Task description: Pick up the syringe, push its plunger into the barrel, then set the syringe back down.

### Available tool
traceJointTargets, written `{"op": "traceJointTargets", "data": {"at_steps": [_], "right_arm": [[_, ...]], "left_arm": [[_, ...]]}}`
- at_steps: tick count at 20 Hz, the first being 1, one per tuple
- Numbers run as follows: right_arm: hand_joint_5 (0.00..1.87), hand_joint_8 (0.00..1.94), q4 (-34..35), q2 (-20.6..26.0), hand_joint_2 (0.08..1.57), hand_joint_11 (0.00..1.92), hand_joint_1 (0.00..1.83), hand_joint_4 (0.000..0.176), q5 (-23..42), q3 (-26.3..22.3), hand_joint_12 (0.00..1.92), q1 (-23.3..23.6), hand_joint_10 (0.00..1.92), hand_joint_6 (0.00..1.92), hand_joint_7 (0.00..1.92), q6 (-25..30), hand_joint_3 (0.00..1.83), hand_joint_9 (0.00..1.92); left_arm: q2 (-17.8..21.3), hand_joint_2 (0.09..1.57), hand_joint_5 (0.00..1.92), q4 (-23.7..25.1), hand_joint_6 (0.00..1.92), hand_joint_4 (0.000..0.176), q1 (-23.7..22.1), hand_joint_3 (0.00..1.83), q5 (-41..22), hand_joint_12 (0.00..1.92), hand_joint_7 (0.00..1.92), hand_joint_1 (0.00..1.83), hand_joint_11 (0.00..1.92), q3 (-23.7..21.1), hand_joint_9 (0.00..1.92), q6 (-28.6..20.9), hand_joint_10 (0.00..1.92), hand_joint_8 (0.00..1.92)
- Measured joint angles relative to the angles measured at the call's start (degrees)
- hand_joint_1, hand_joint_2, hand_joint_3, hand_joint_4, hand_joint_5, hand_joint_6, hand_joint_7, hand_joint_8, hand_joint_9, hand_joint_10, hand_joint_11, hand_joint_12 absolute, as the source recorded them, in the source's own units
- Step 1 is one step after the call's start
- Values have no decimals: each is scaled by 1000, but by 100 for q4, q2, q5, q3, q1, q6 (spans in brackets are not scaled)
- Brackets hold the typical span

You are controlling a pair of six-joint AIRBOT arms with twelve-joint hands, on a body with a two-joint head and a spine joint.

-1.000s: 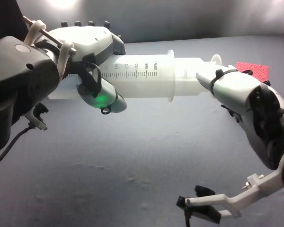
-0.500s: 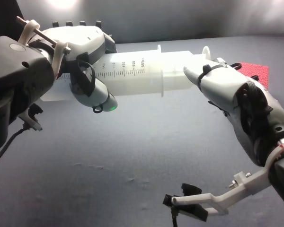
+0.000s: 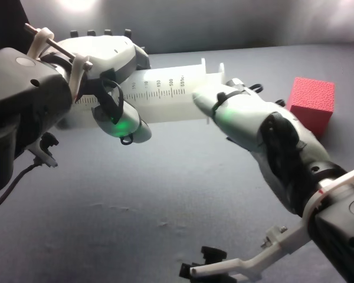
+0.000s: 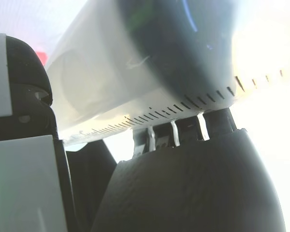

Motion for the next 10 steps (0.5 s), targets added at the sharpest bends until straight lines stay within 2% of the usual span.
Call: {"op": "traceJointTargets", "data": {"at_steps": [2, 6, 10], "right_arm": [[0, 0, -7, -22, 1391, 0, 0, 0, -17, 35, 0, 0, 0, 0, 0, 0, 0, 0], [0, 0, -39, 13, 1394, 0, 0, 0, -63, 50, 0, 7, 0, 0, 0, -4, 1, 0], [0, 0, -181, 455, 1398, 0, 0, 0, -227, -168, 0, 76, 0, 0, 0, -85, 3, 0]], "left_arm": [[0, 1254, 702, -20, 1371, 0, 0, 1, -9, 1262, 723, 1323, 370, 0, 602, -2, 1573, 1399], [0, 1233, 730, -22, 1341, 0, 0, 0, -31, 1247, 766, 1333, 408, 2, 647, -13, 1510, 1329], [-28, 1237, 736, -24, 1327, 0, -35, 0, 35, 1264, 752, 1330, 416, -28, 639, -153, 1531, 1342]]}}
